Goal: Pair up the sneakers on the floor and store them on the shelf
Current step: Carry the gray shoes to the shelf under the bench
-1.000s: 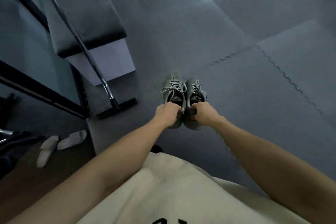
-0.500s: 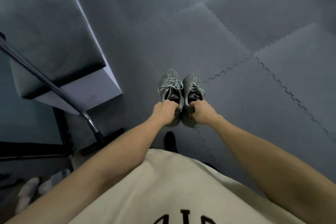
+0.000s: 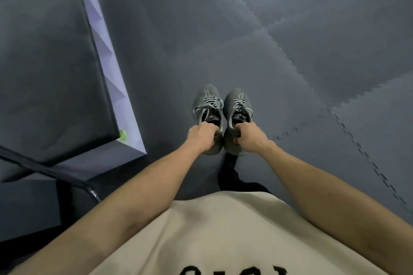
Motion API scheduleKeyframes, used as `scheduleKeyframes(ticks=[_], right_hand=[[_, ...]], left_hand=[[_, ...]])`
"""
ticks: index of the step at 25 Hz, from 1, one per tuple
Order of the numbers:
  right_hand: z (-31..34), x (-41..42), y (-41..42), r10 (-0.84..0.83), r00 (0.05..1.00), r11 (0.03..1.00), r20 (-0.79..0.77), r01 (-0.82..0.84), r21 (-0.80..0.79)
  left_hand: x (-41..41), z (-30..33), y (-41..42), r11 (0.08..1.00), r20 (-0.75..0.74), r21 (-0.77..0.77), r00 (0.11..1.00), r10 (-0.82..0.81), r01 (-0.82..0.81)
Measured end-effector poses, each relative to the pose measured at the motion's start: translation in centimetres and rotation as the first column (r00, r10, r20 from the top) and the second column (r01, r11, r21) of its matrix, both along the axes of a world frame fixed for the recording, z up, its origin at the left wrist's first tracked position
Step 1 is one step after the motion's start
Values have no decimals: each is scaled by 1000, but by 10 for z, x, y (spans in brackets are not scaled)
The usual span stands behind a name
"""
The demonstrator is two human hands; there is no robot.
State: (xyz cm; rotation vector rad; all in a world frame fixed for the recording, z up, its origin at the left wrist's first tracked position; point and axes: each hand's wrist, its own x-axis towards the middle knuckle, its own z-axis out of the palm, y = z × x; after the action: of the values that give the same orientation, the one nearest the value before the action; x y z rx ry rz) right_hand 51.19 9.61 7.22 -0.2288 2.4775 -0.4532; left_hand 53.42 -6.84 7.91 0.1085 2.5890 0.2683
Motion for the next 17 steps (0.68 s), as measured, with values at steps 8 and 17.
scheduleKeyframes(ticks=[8,17], right_hand=[[18,-230,9,160,987,987,-12,-160,34],[11,-456,-36,290,956,954,-47,-285,90]], left_hand=[[-202,13,17,990,4,23,991,137,-137],[-409,-1,-21,966,-38,61,966,254,-252]])
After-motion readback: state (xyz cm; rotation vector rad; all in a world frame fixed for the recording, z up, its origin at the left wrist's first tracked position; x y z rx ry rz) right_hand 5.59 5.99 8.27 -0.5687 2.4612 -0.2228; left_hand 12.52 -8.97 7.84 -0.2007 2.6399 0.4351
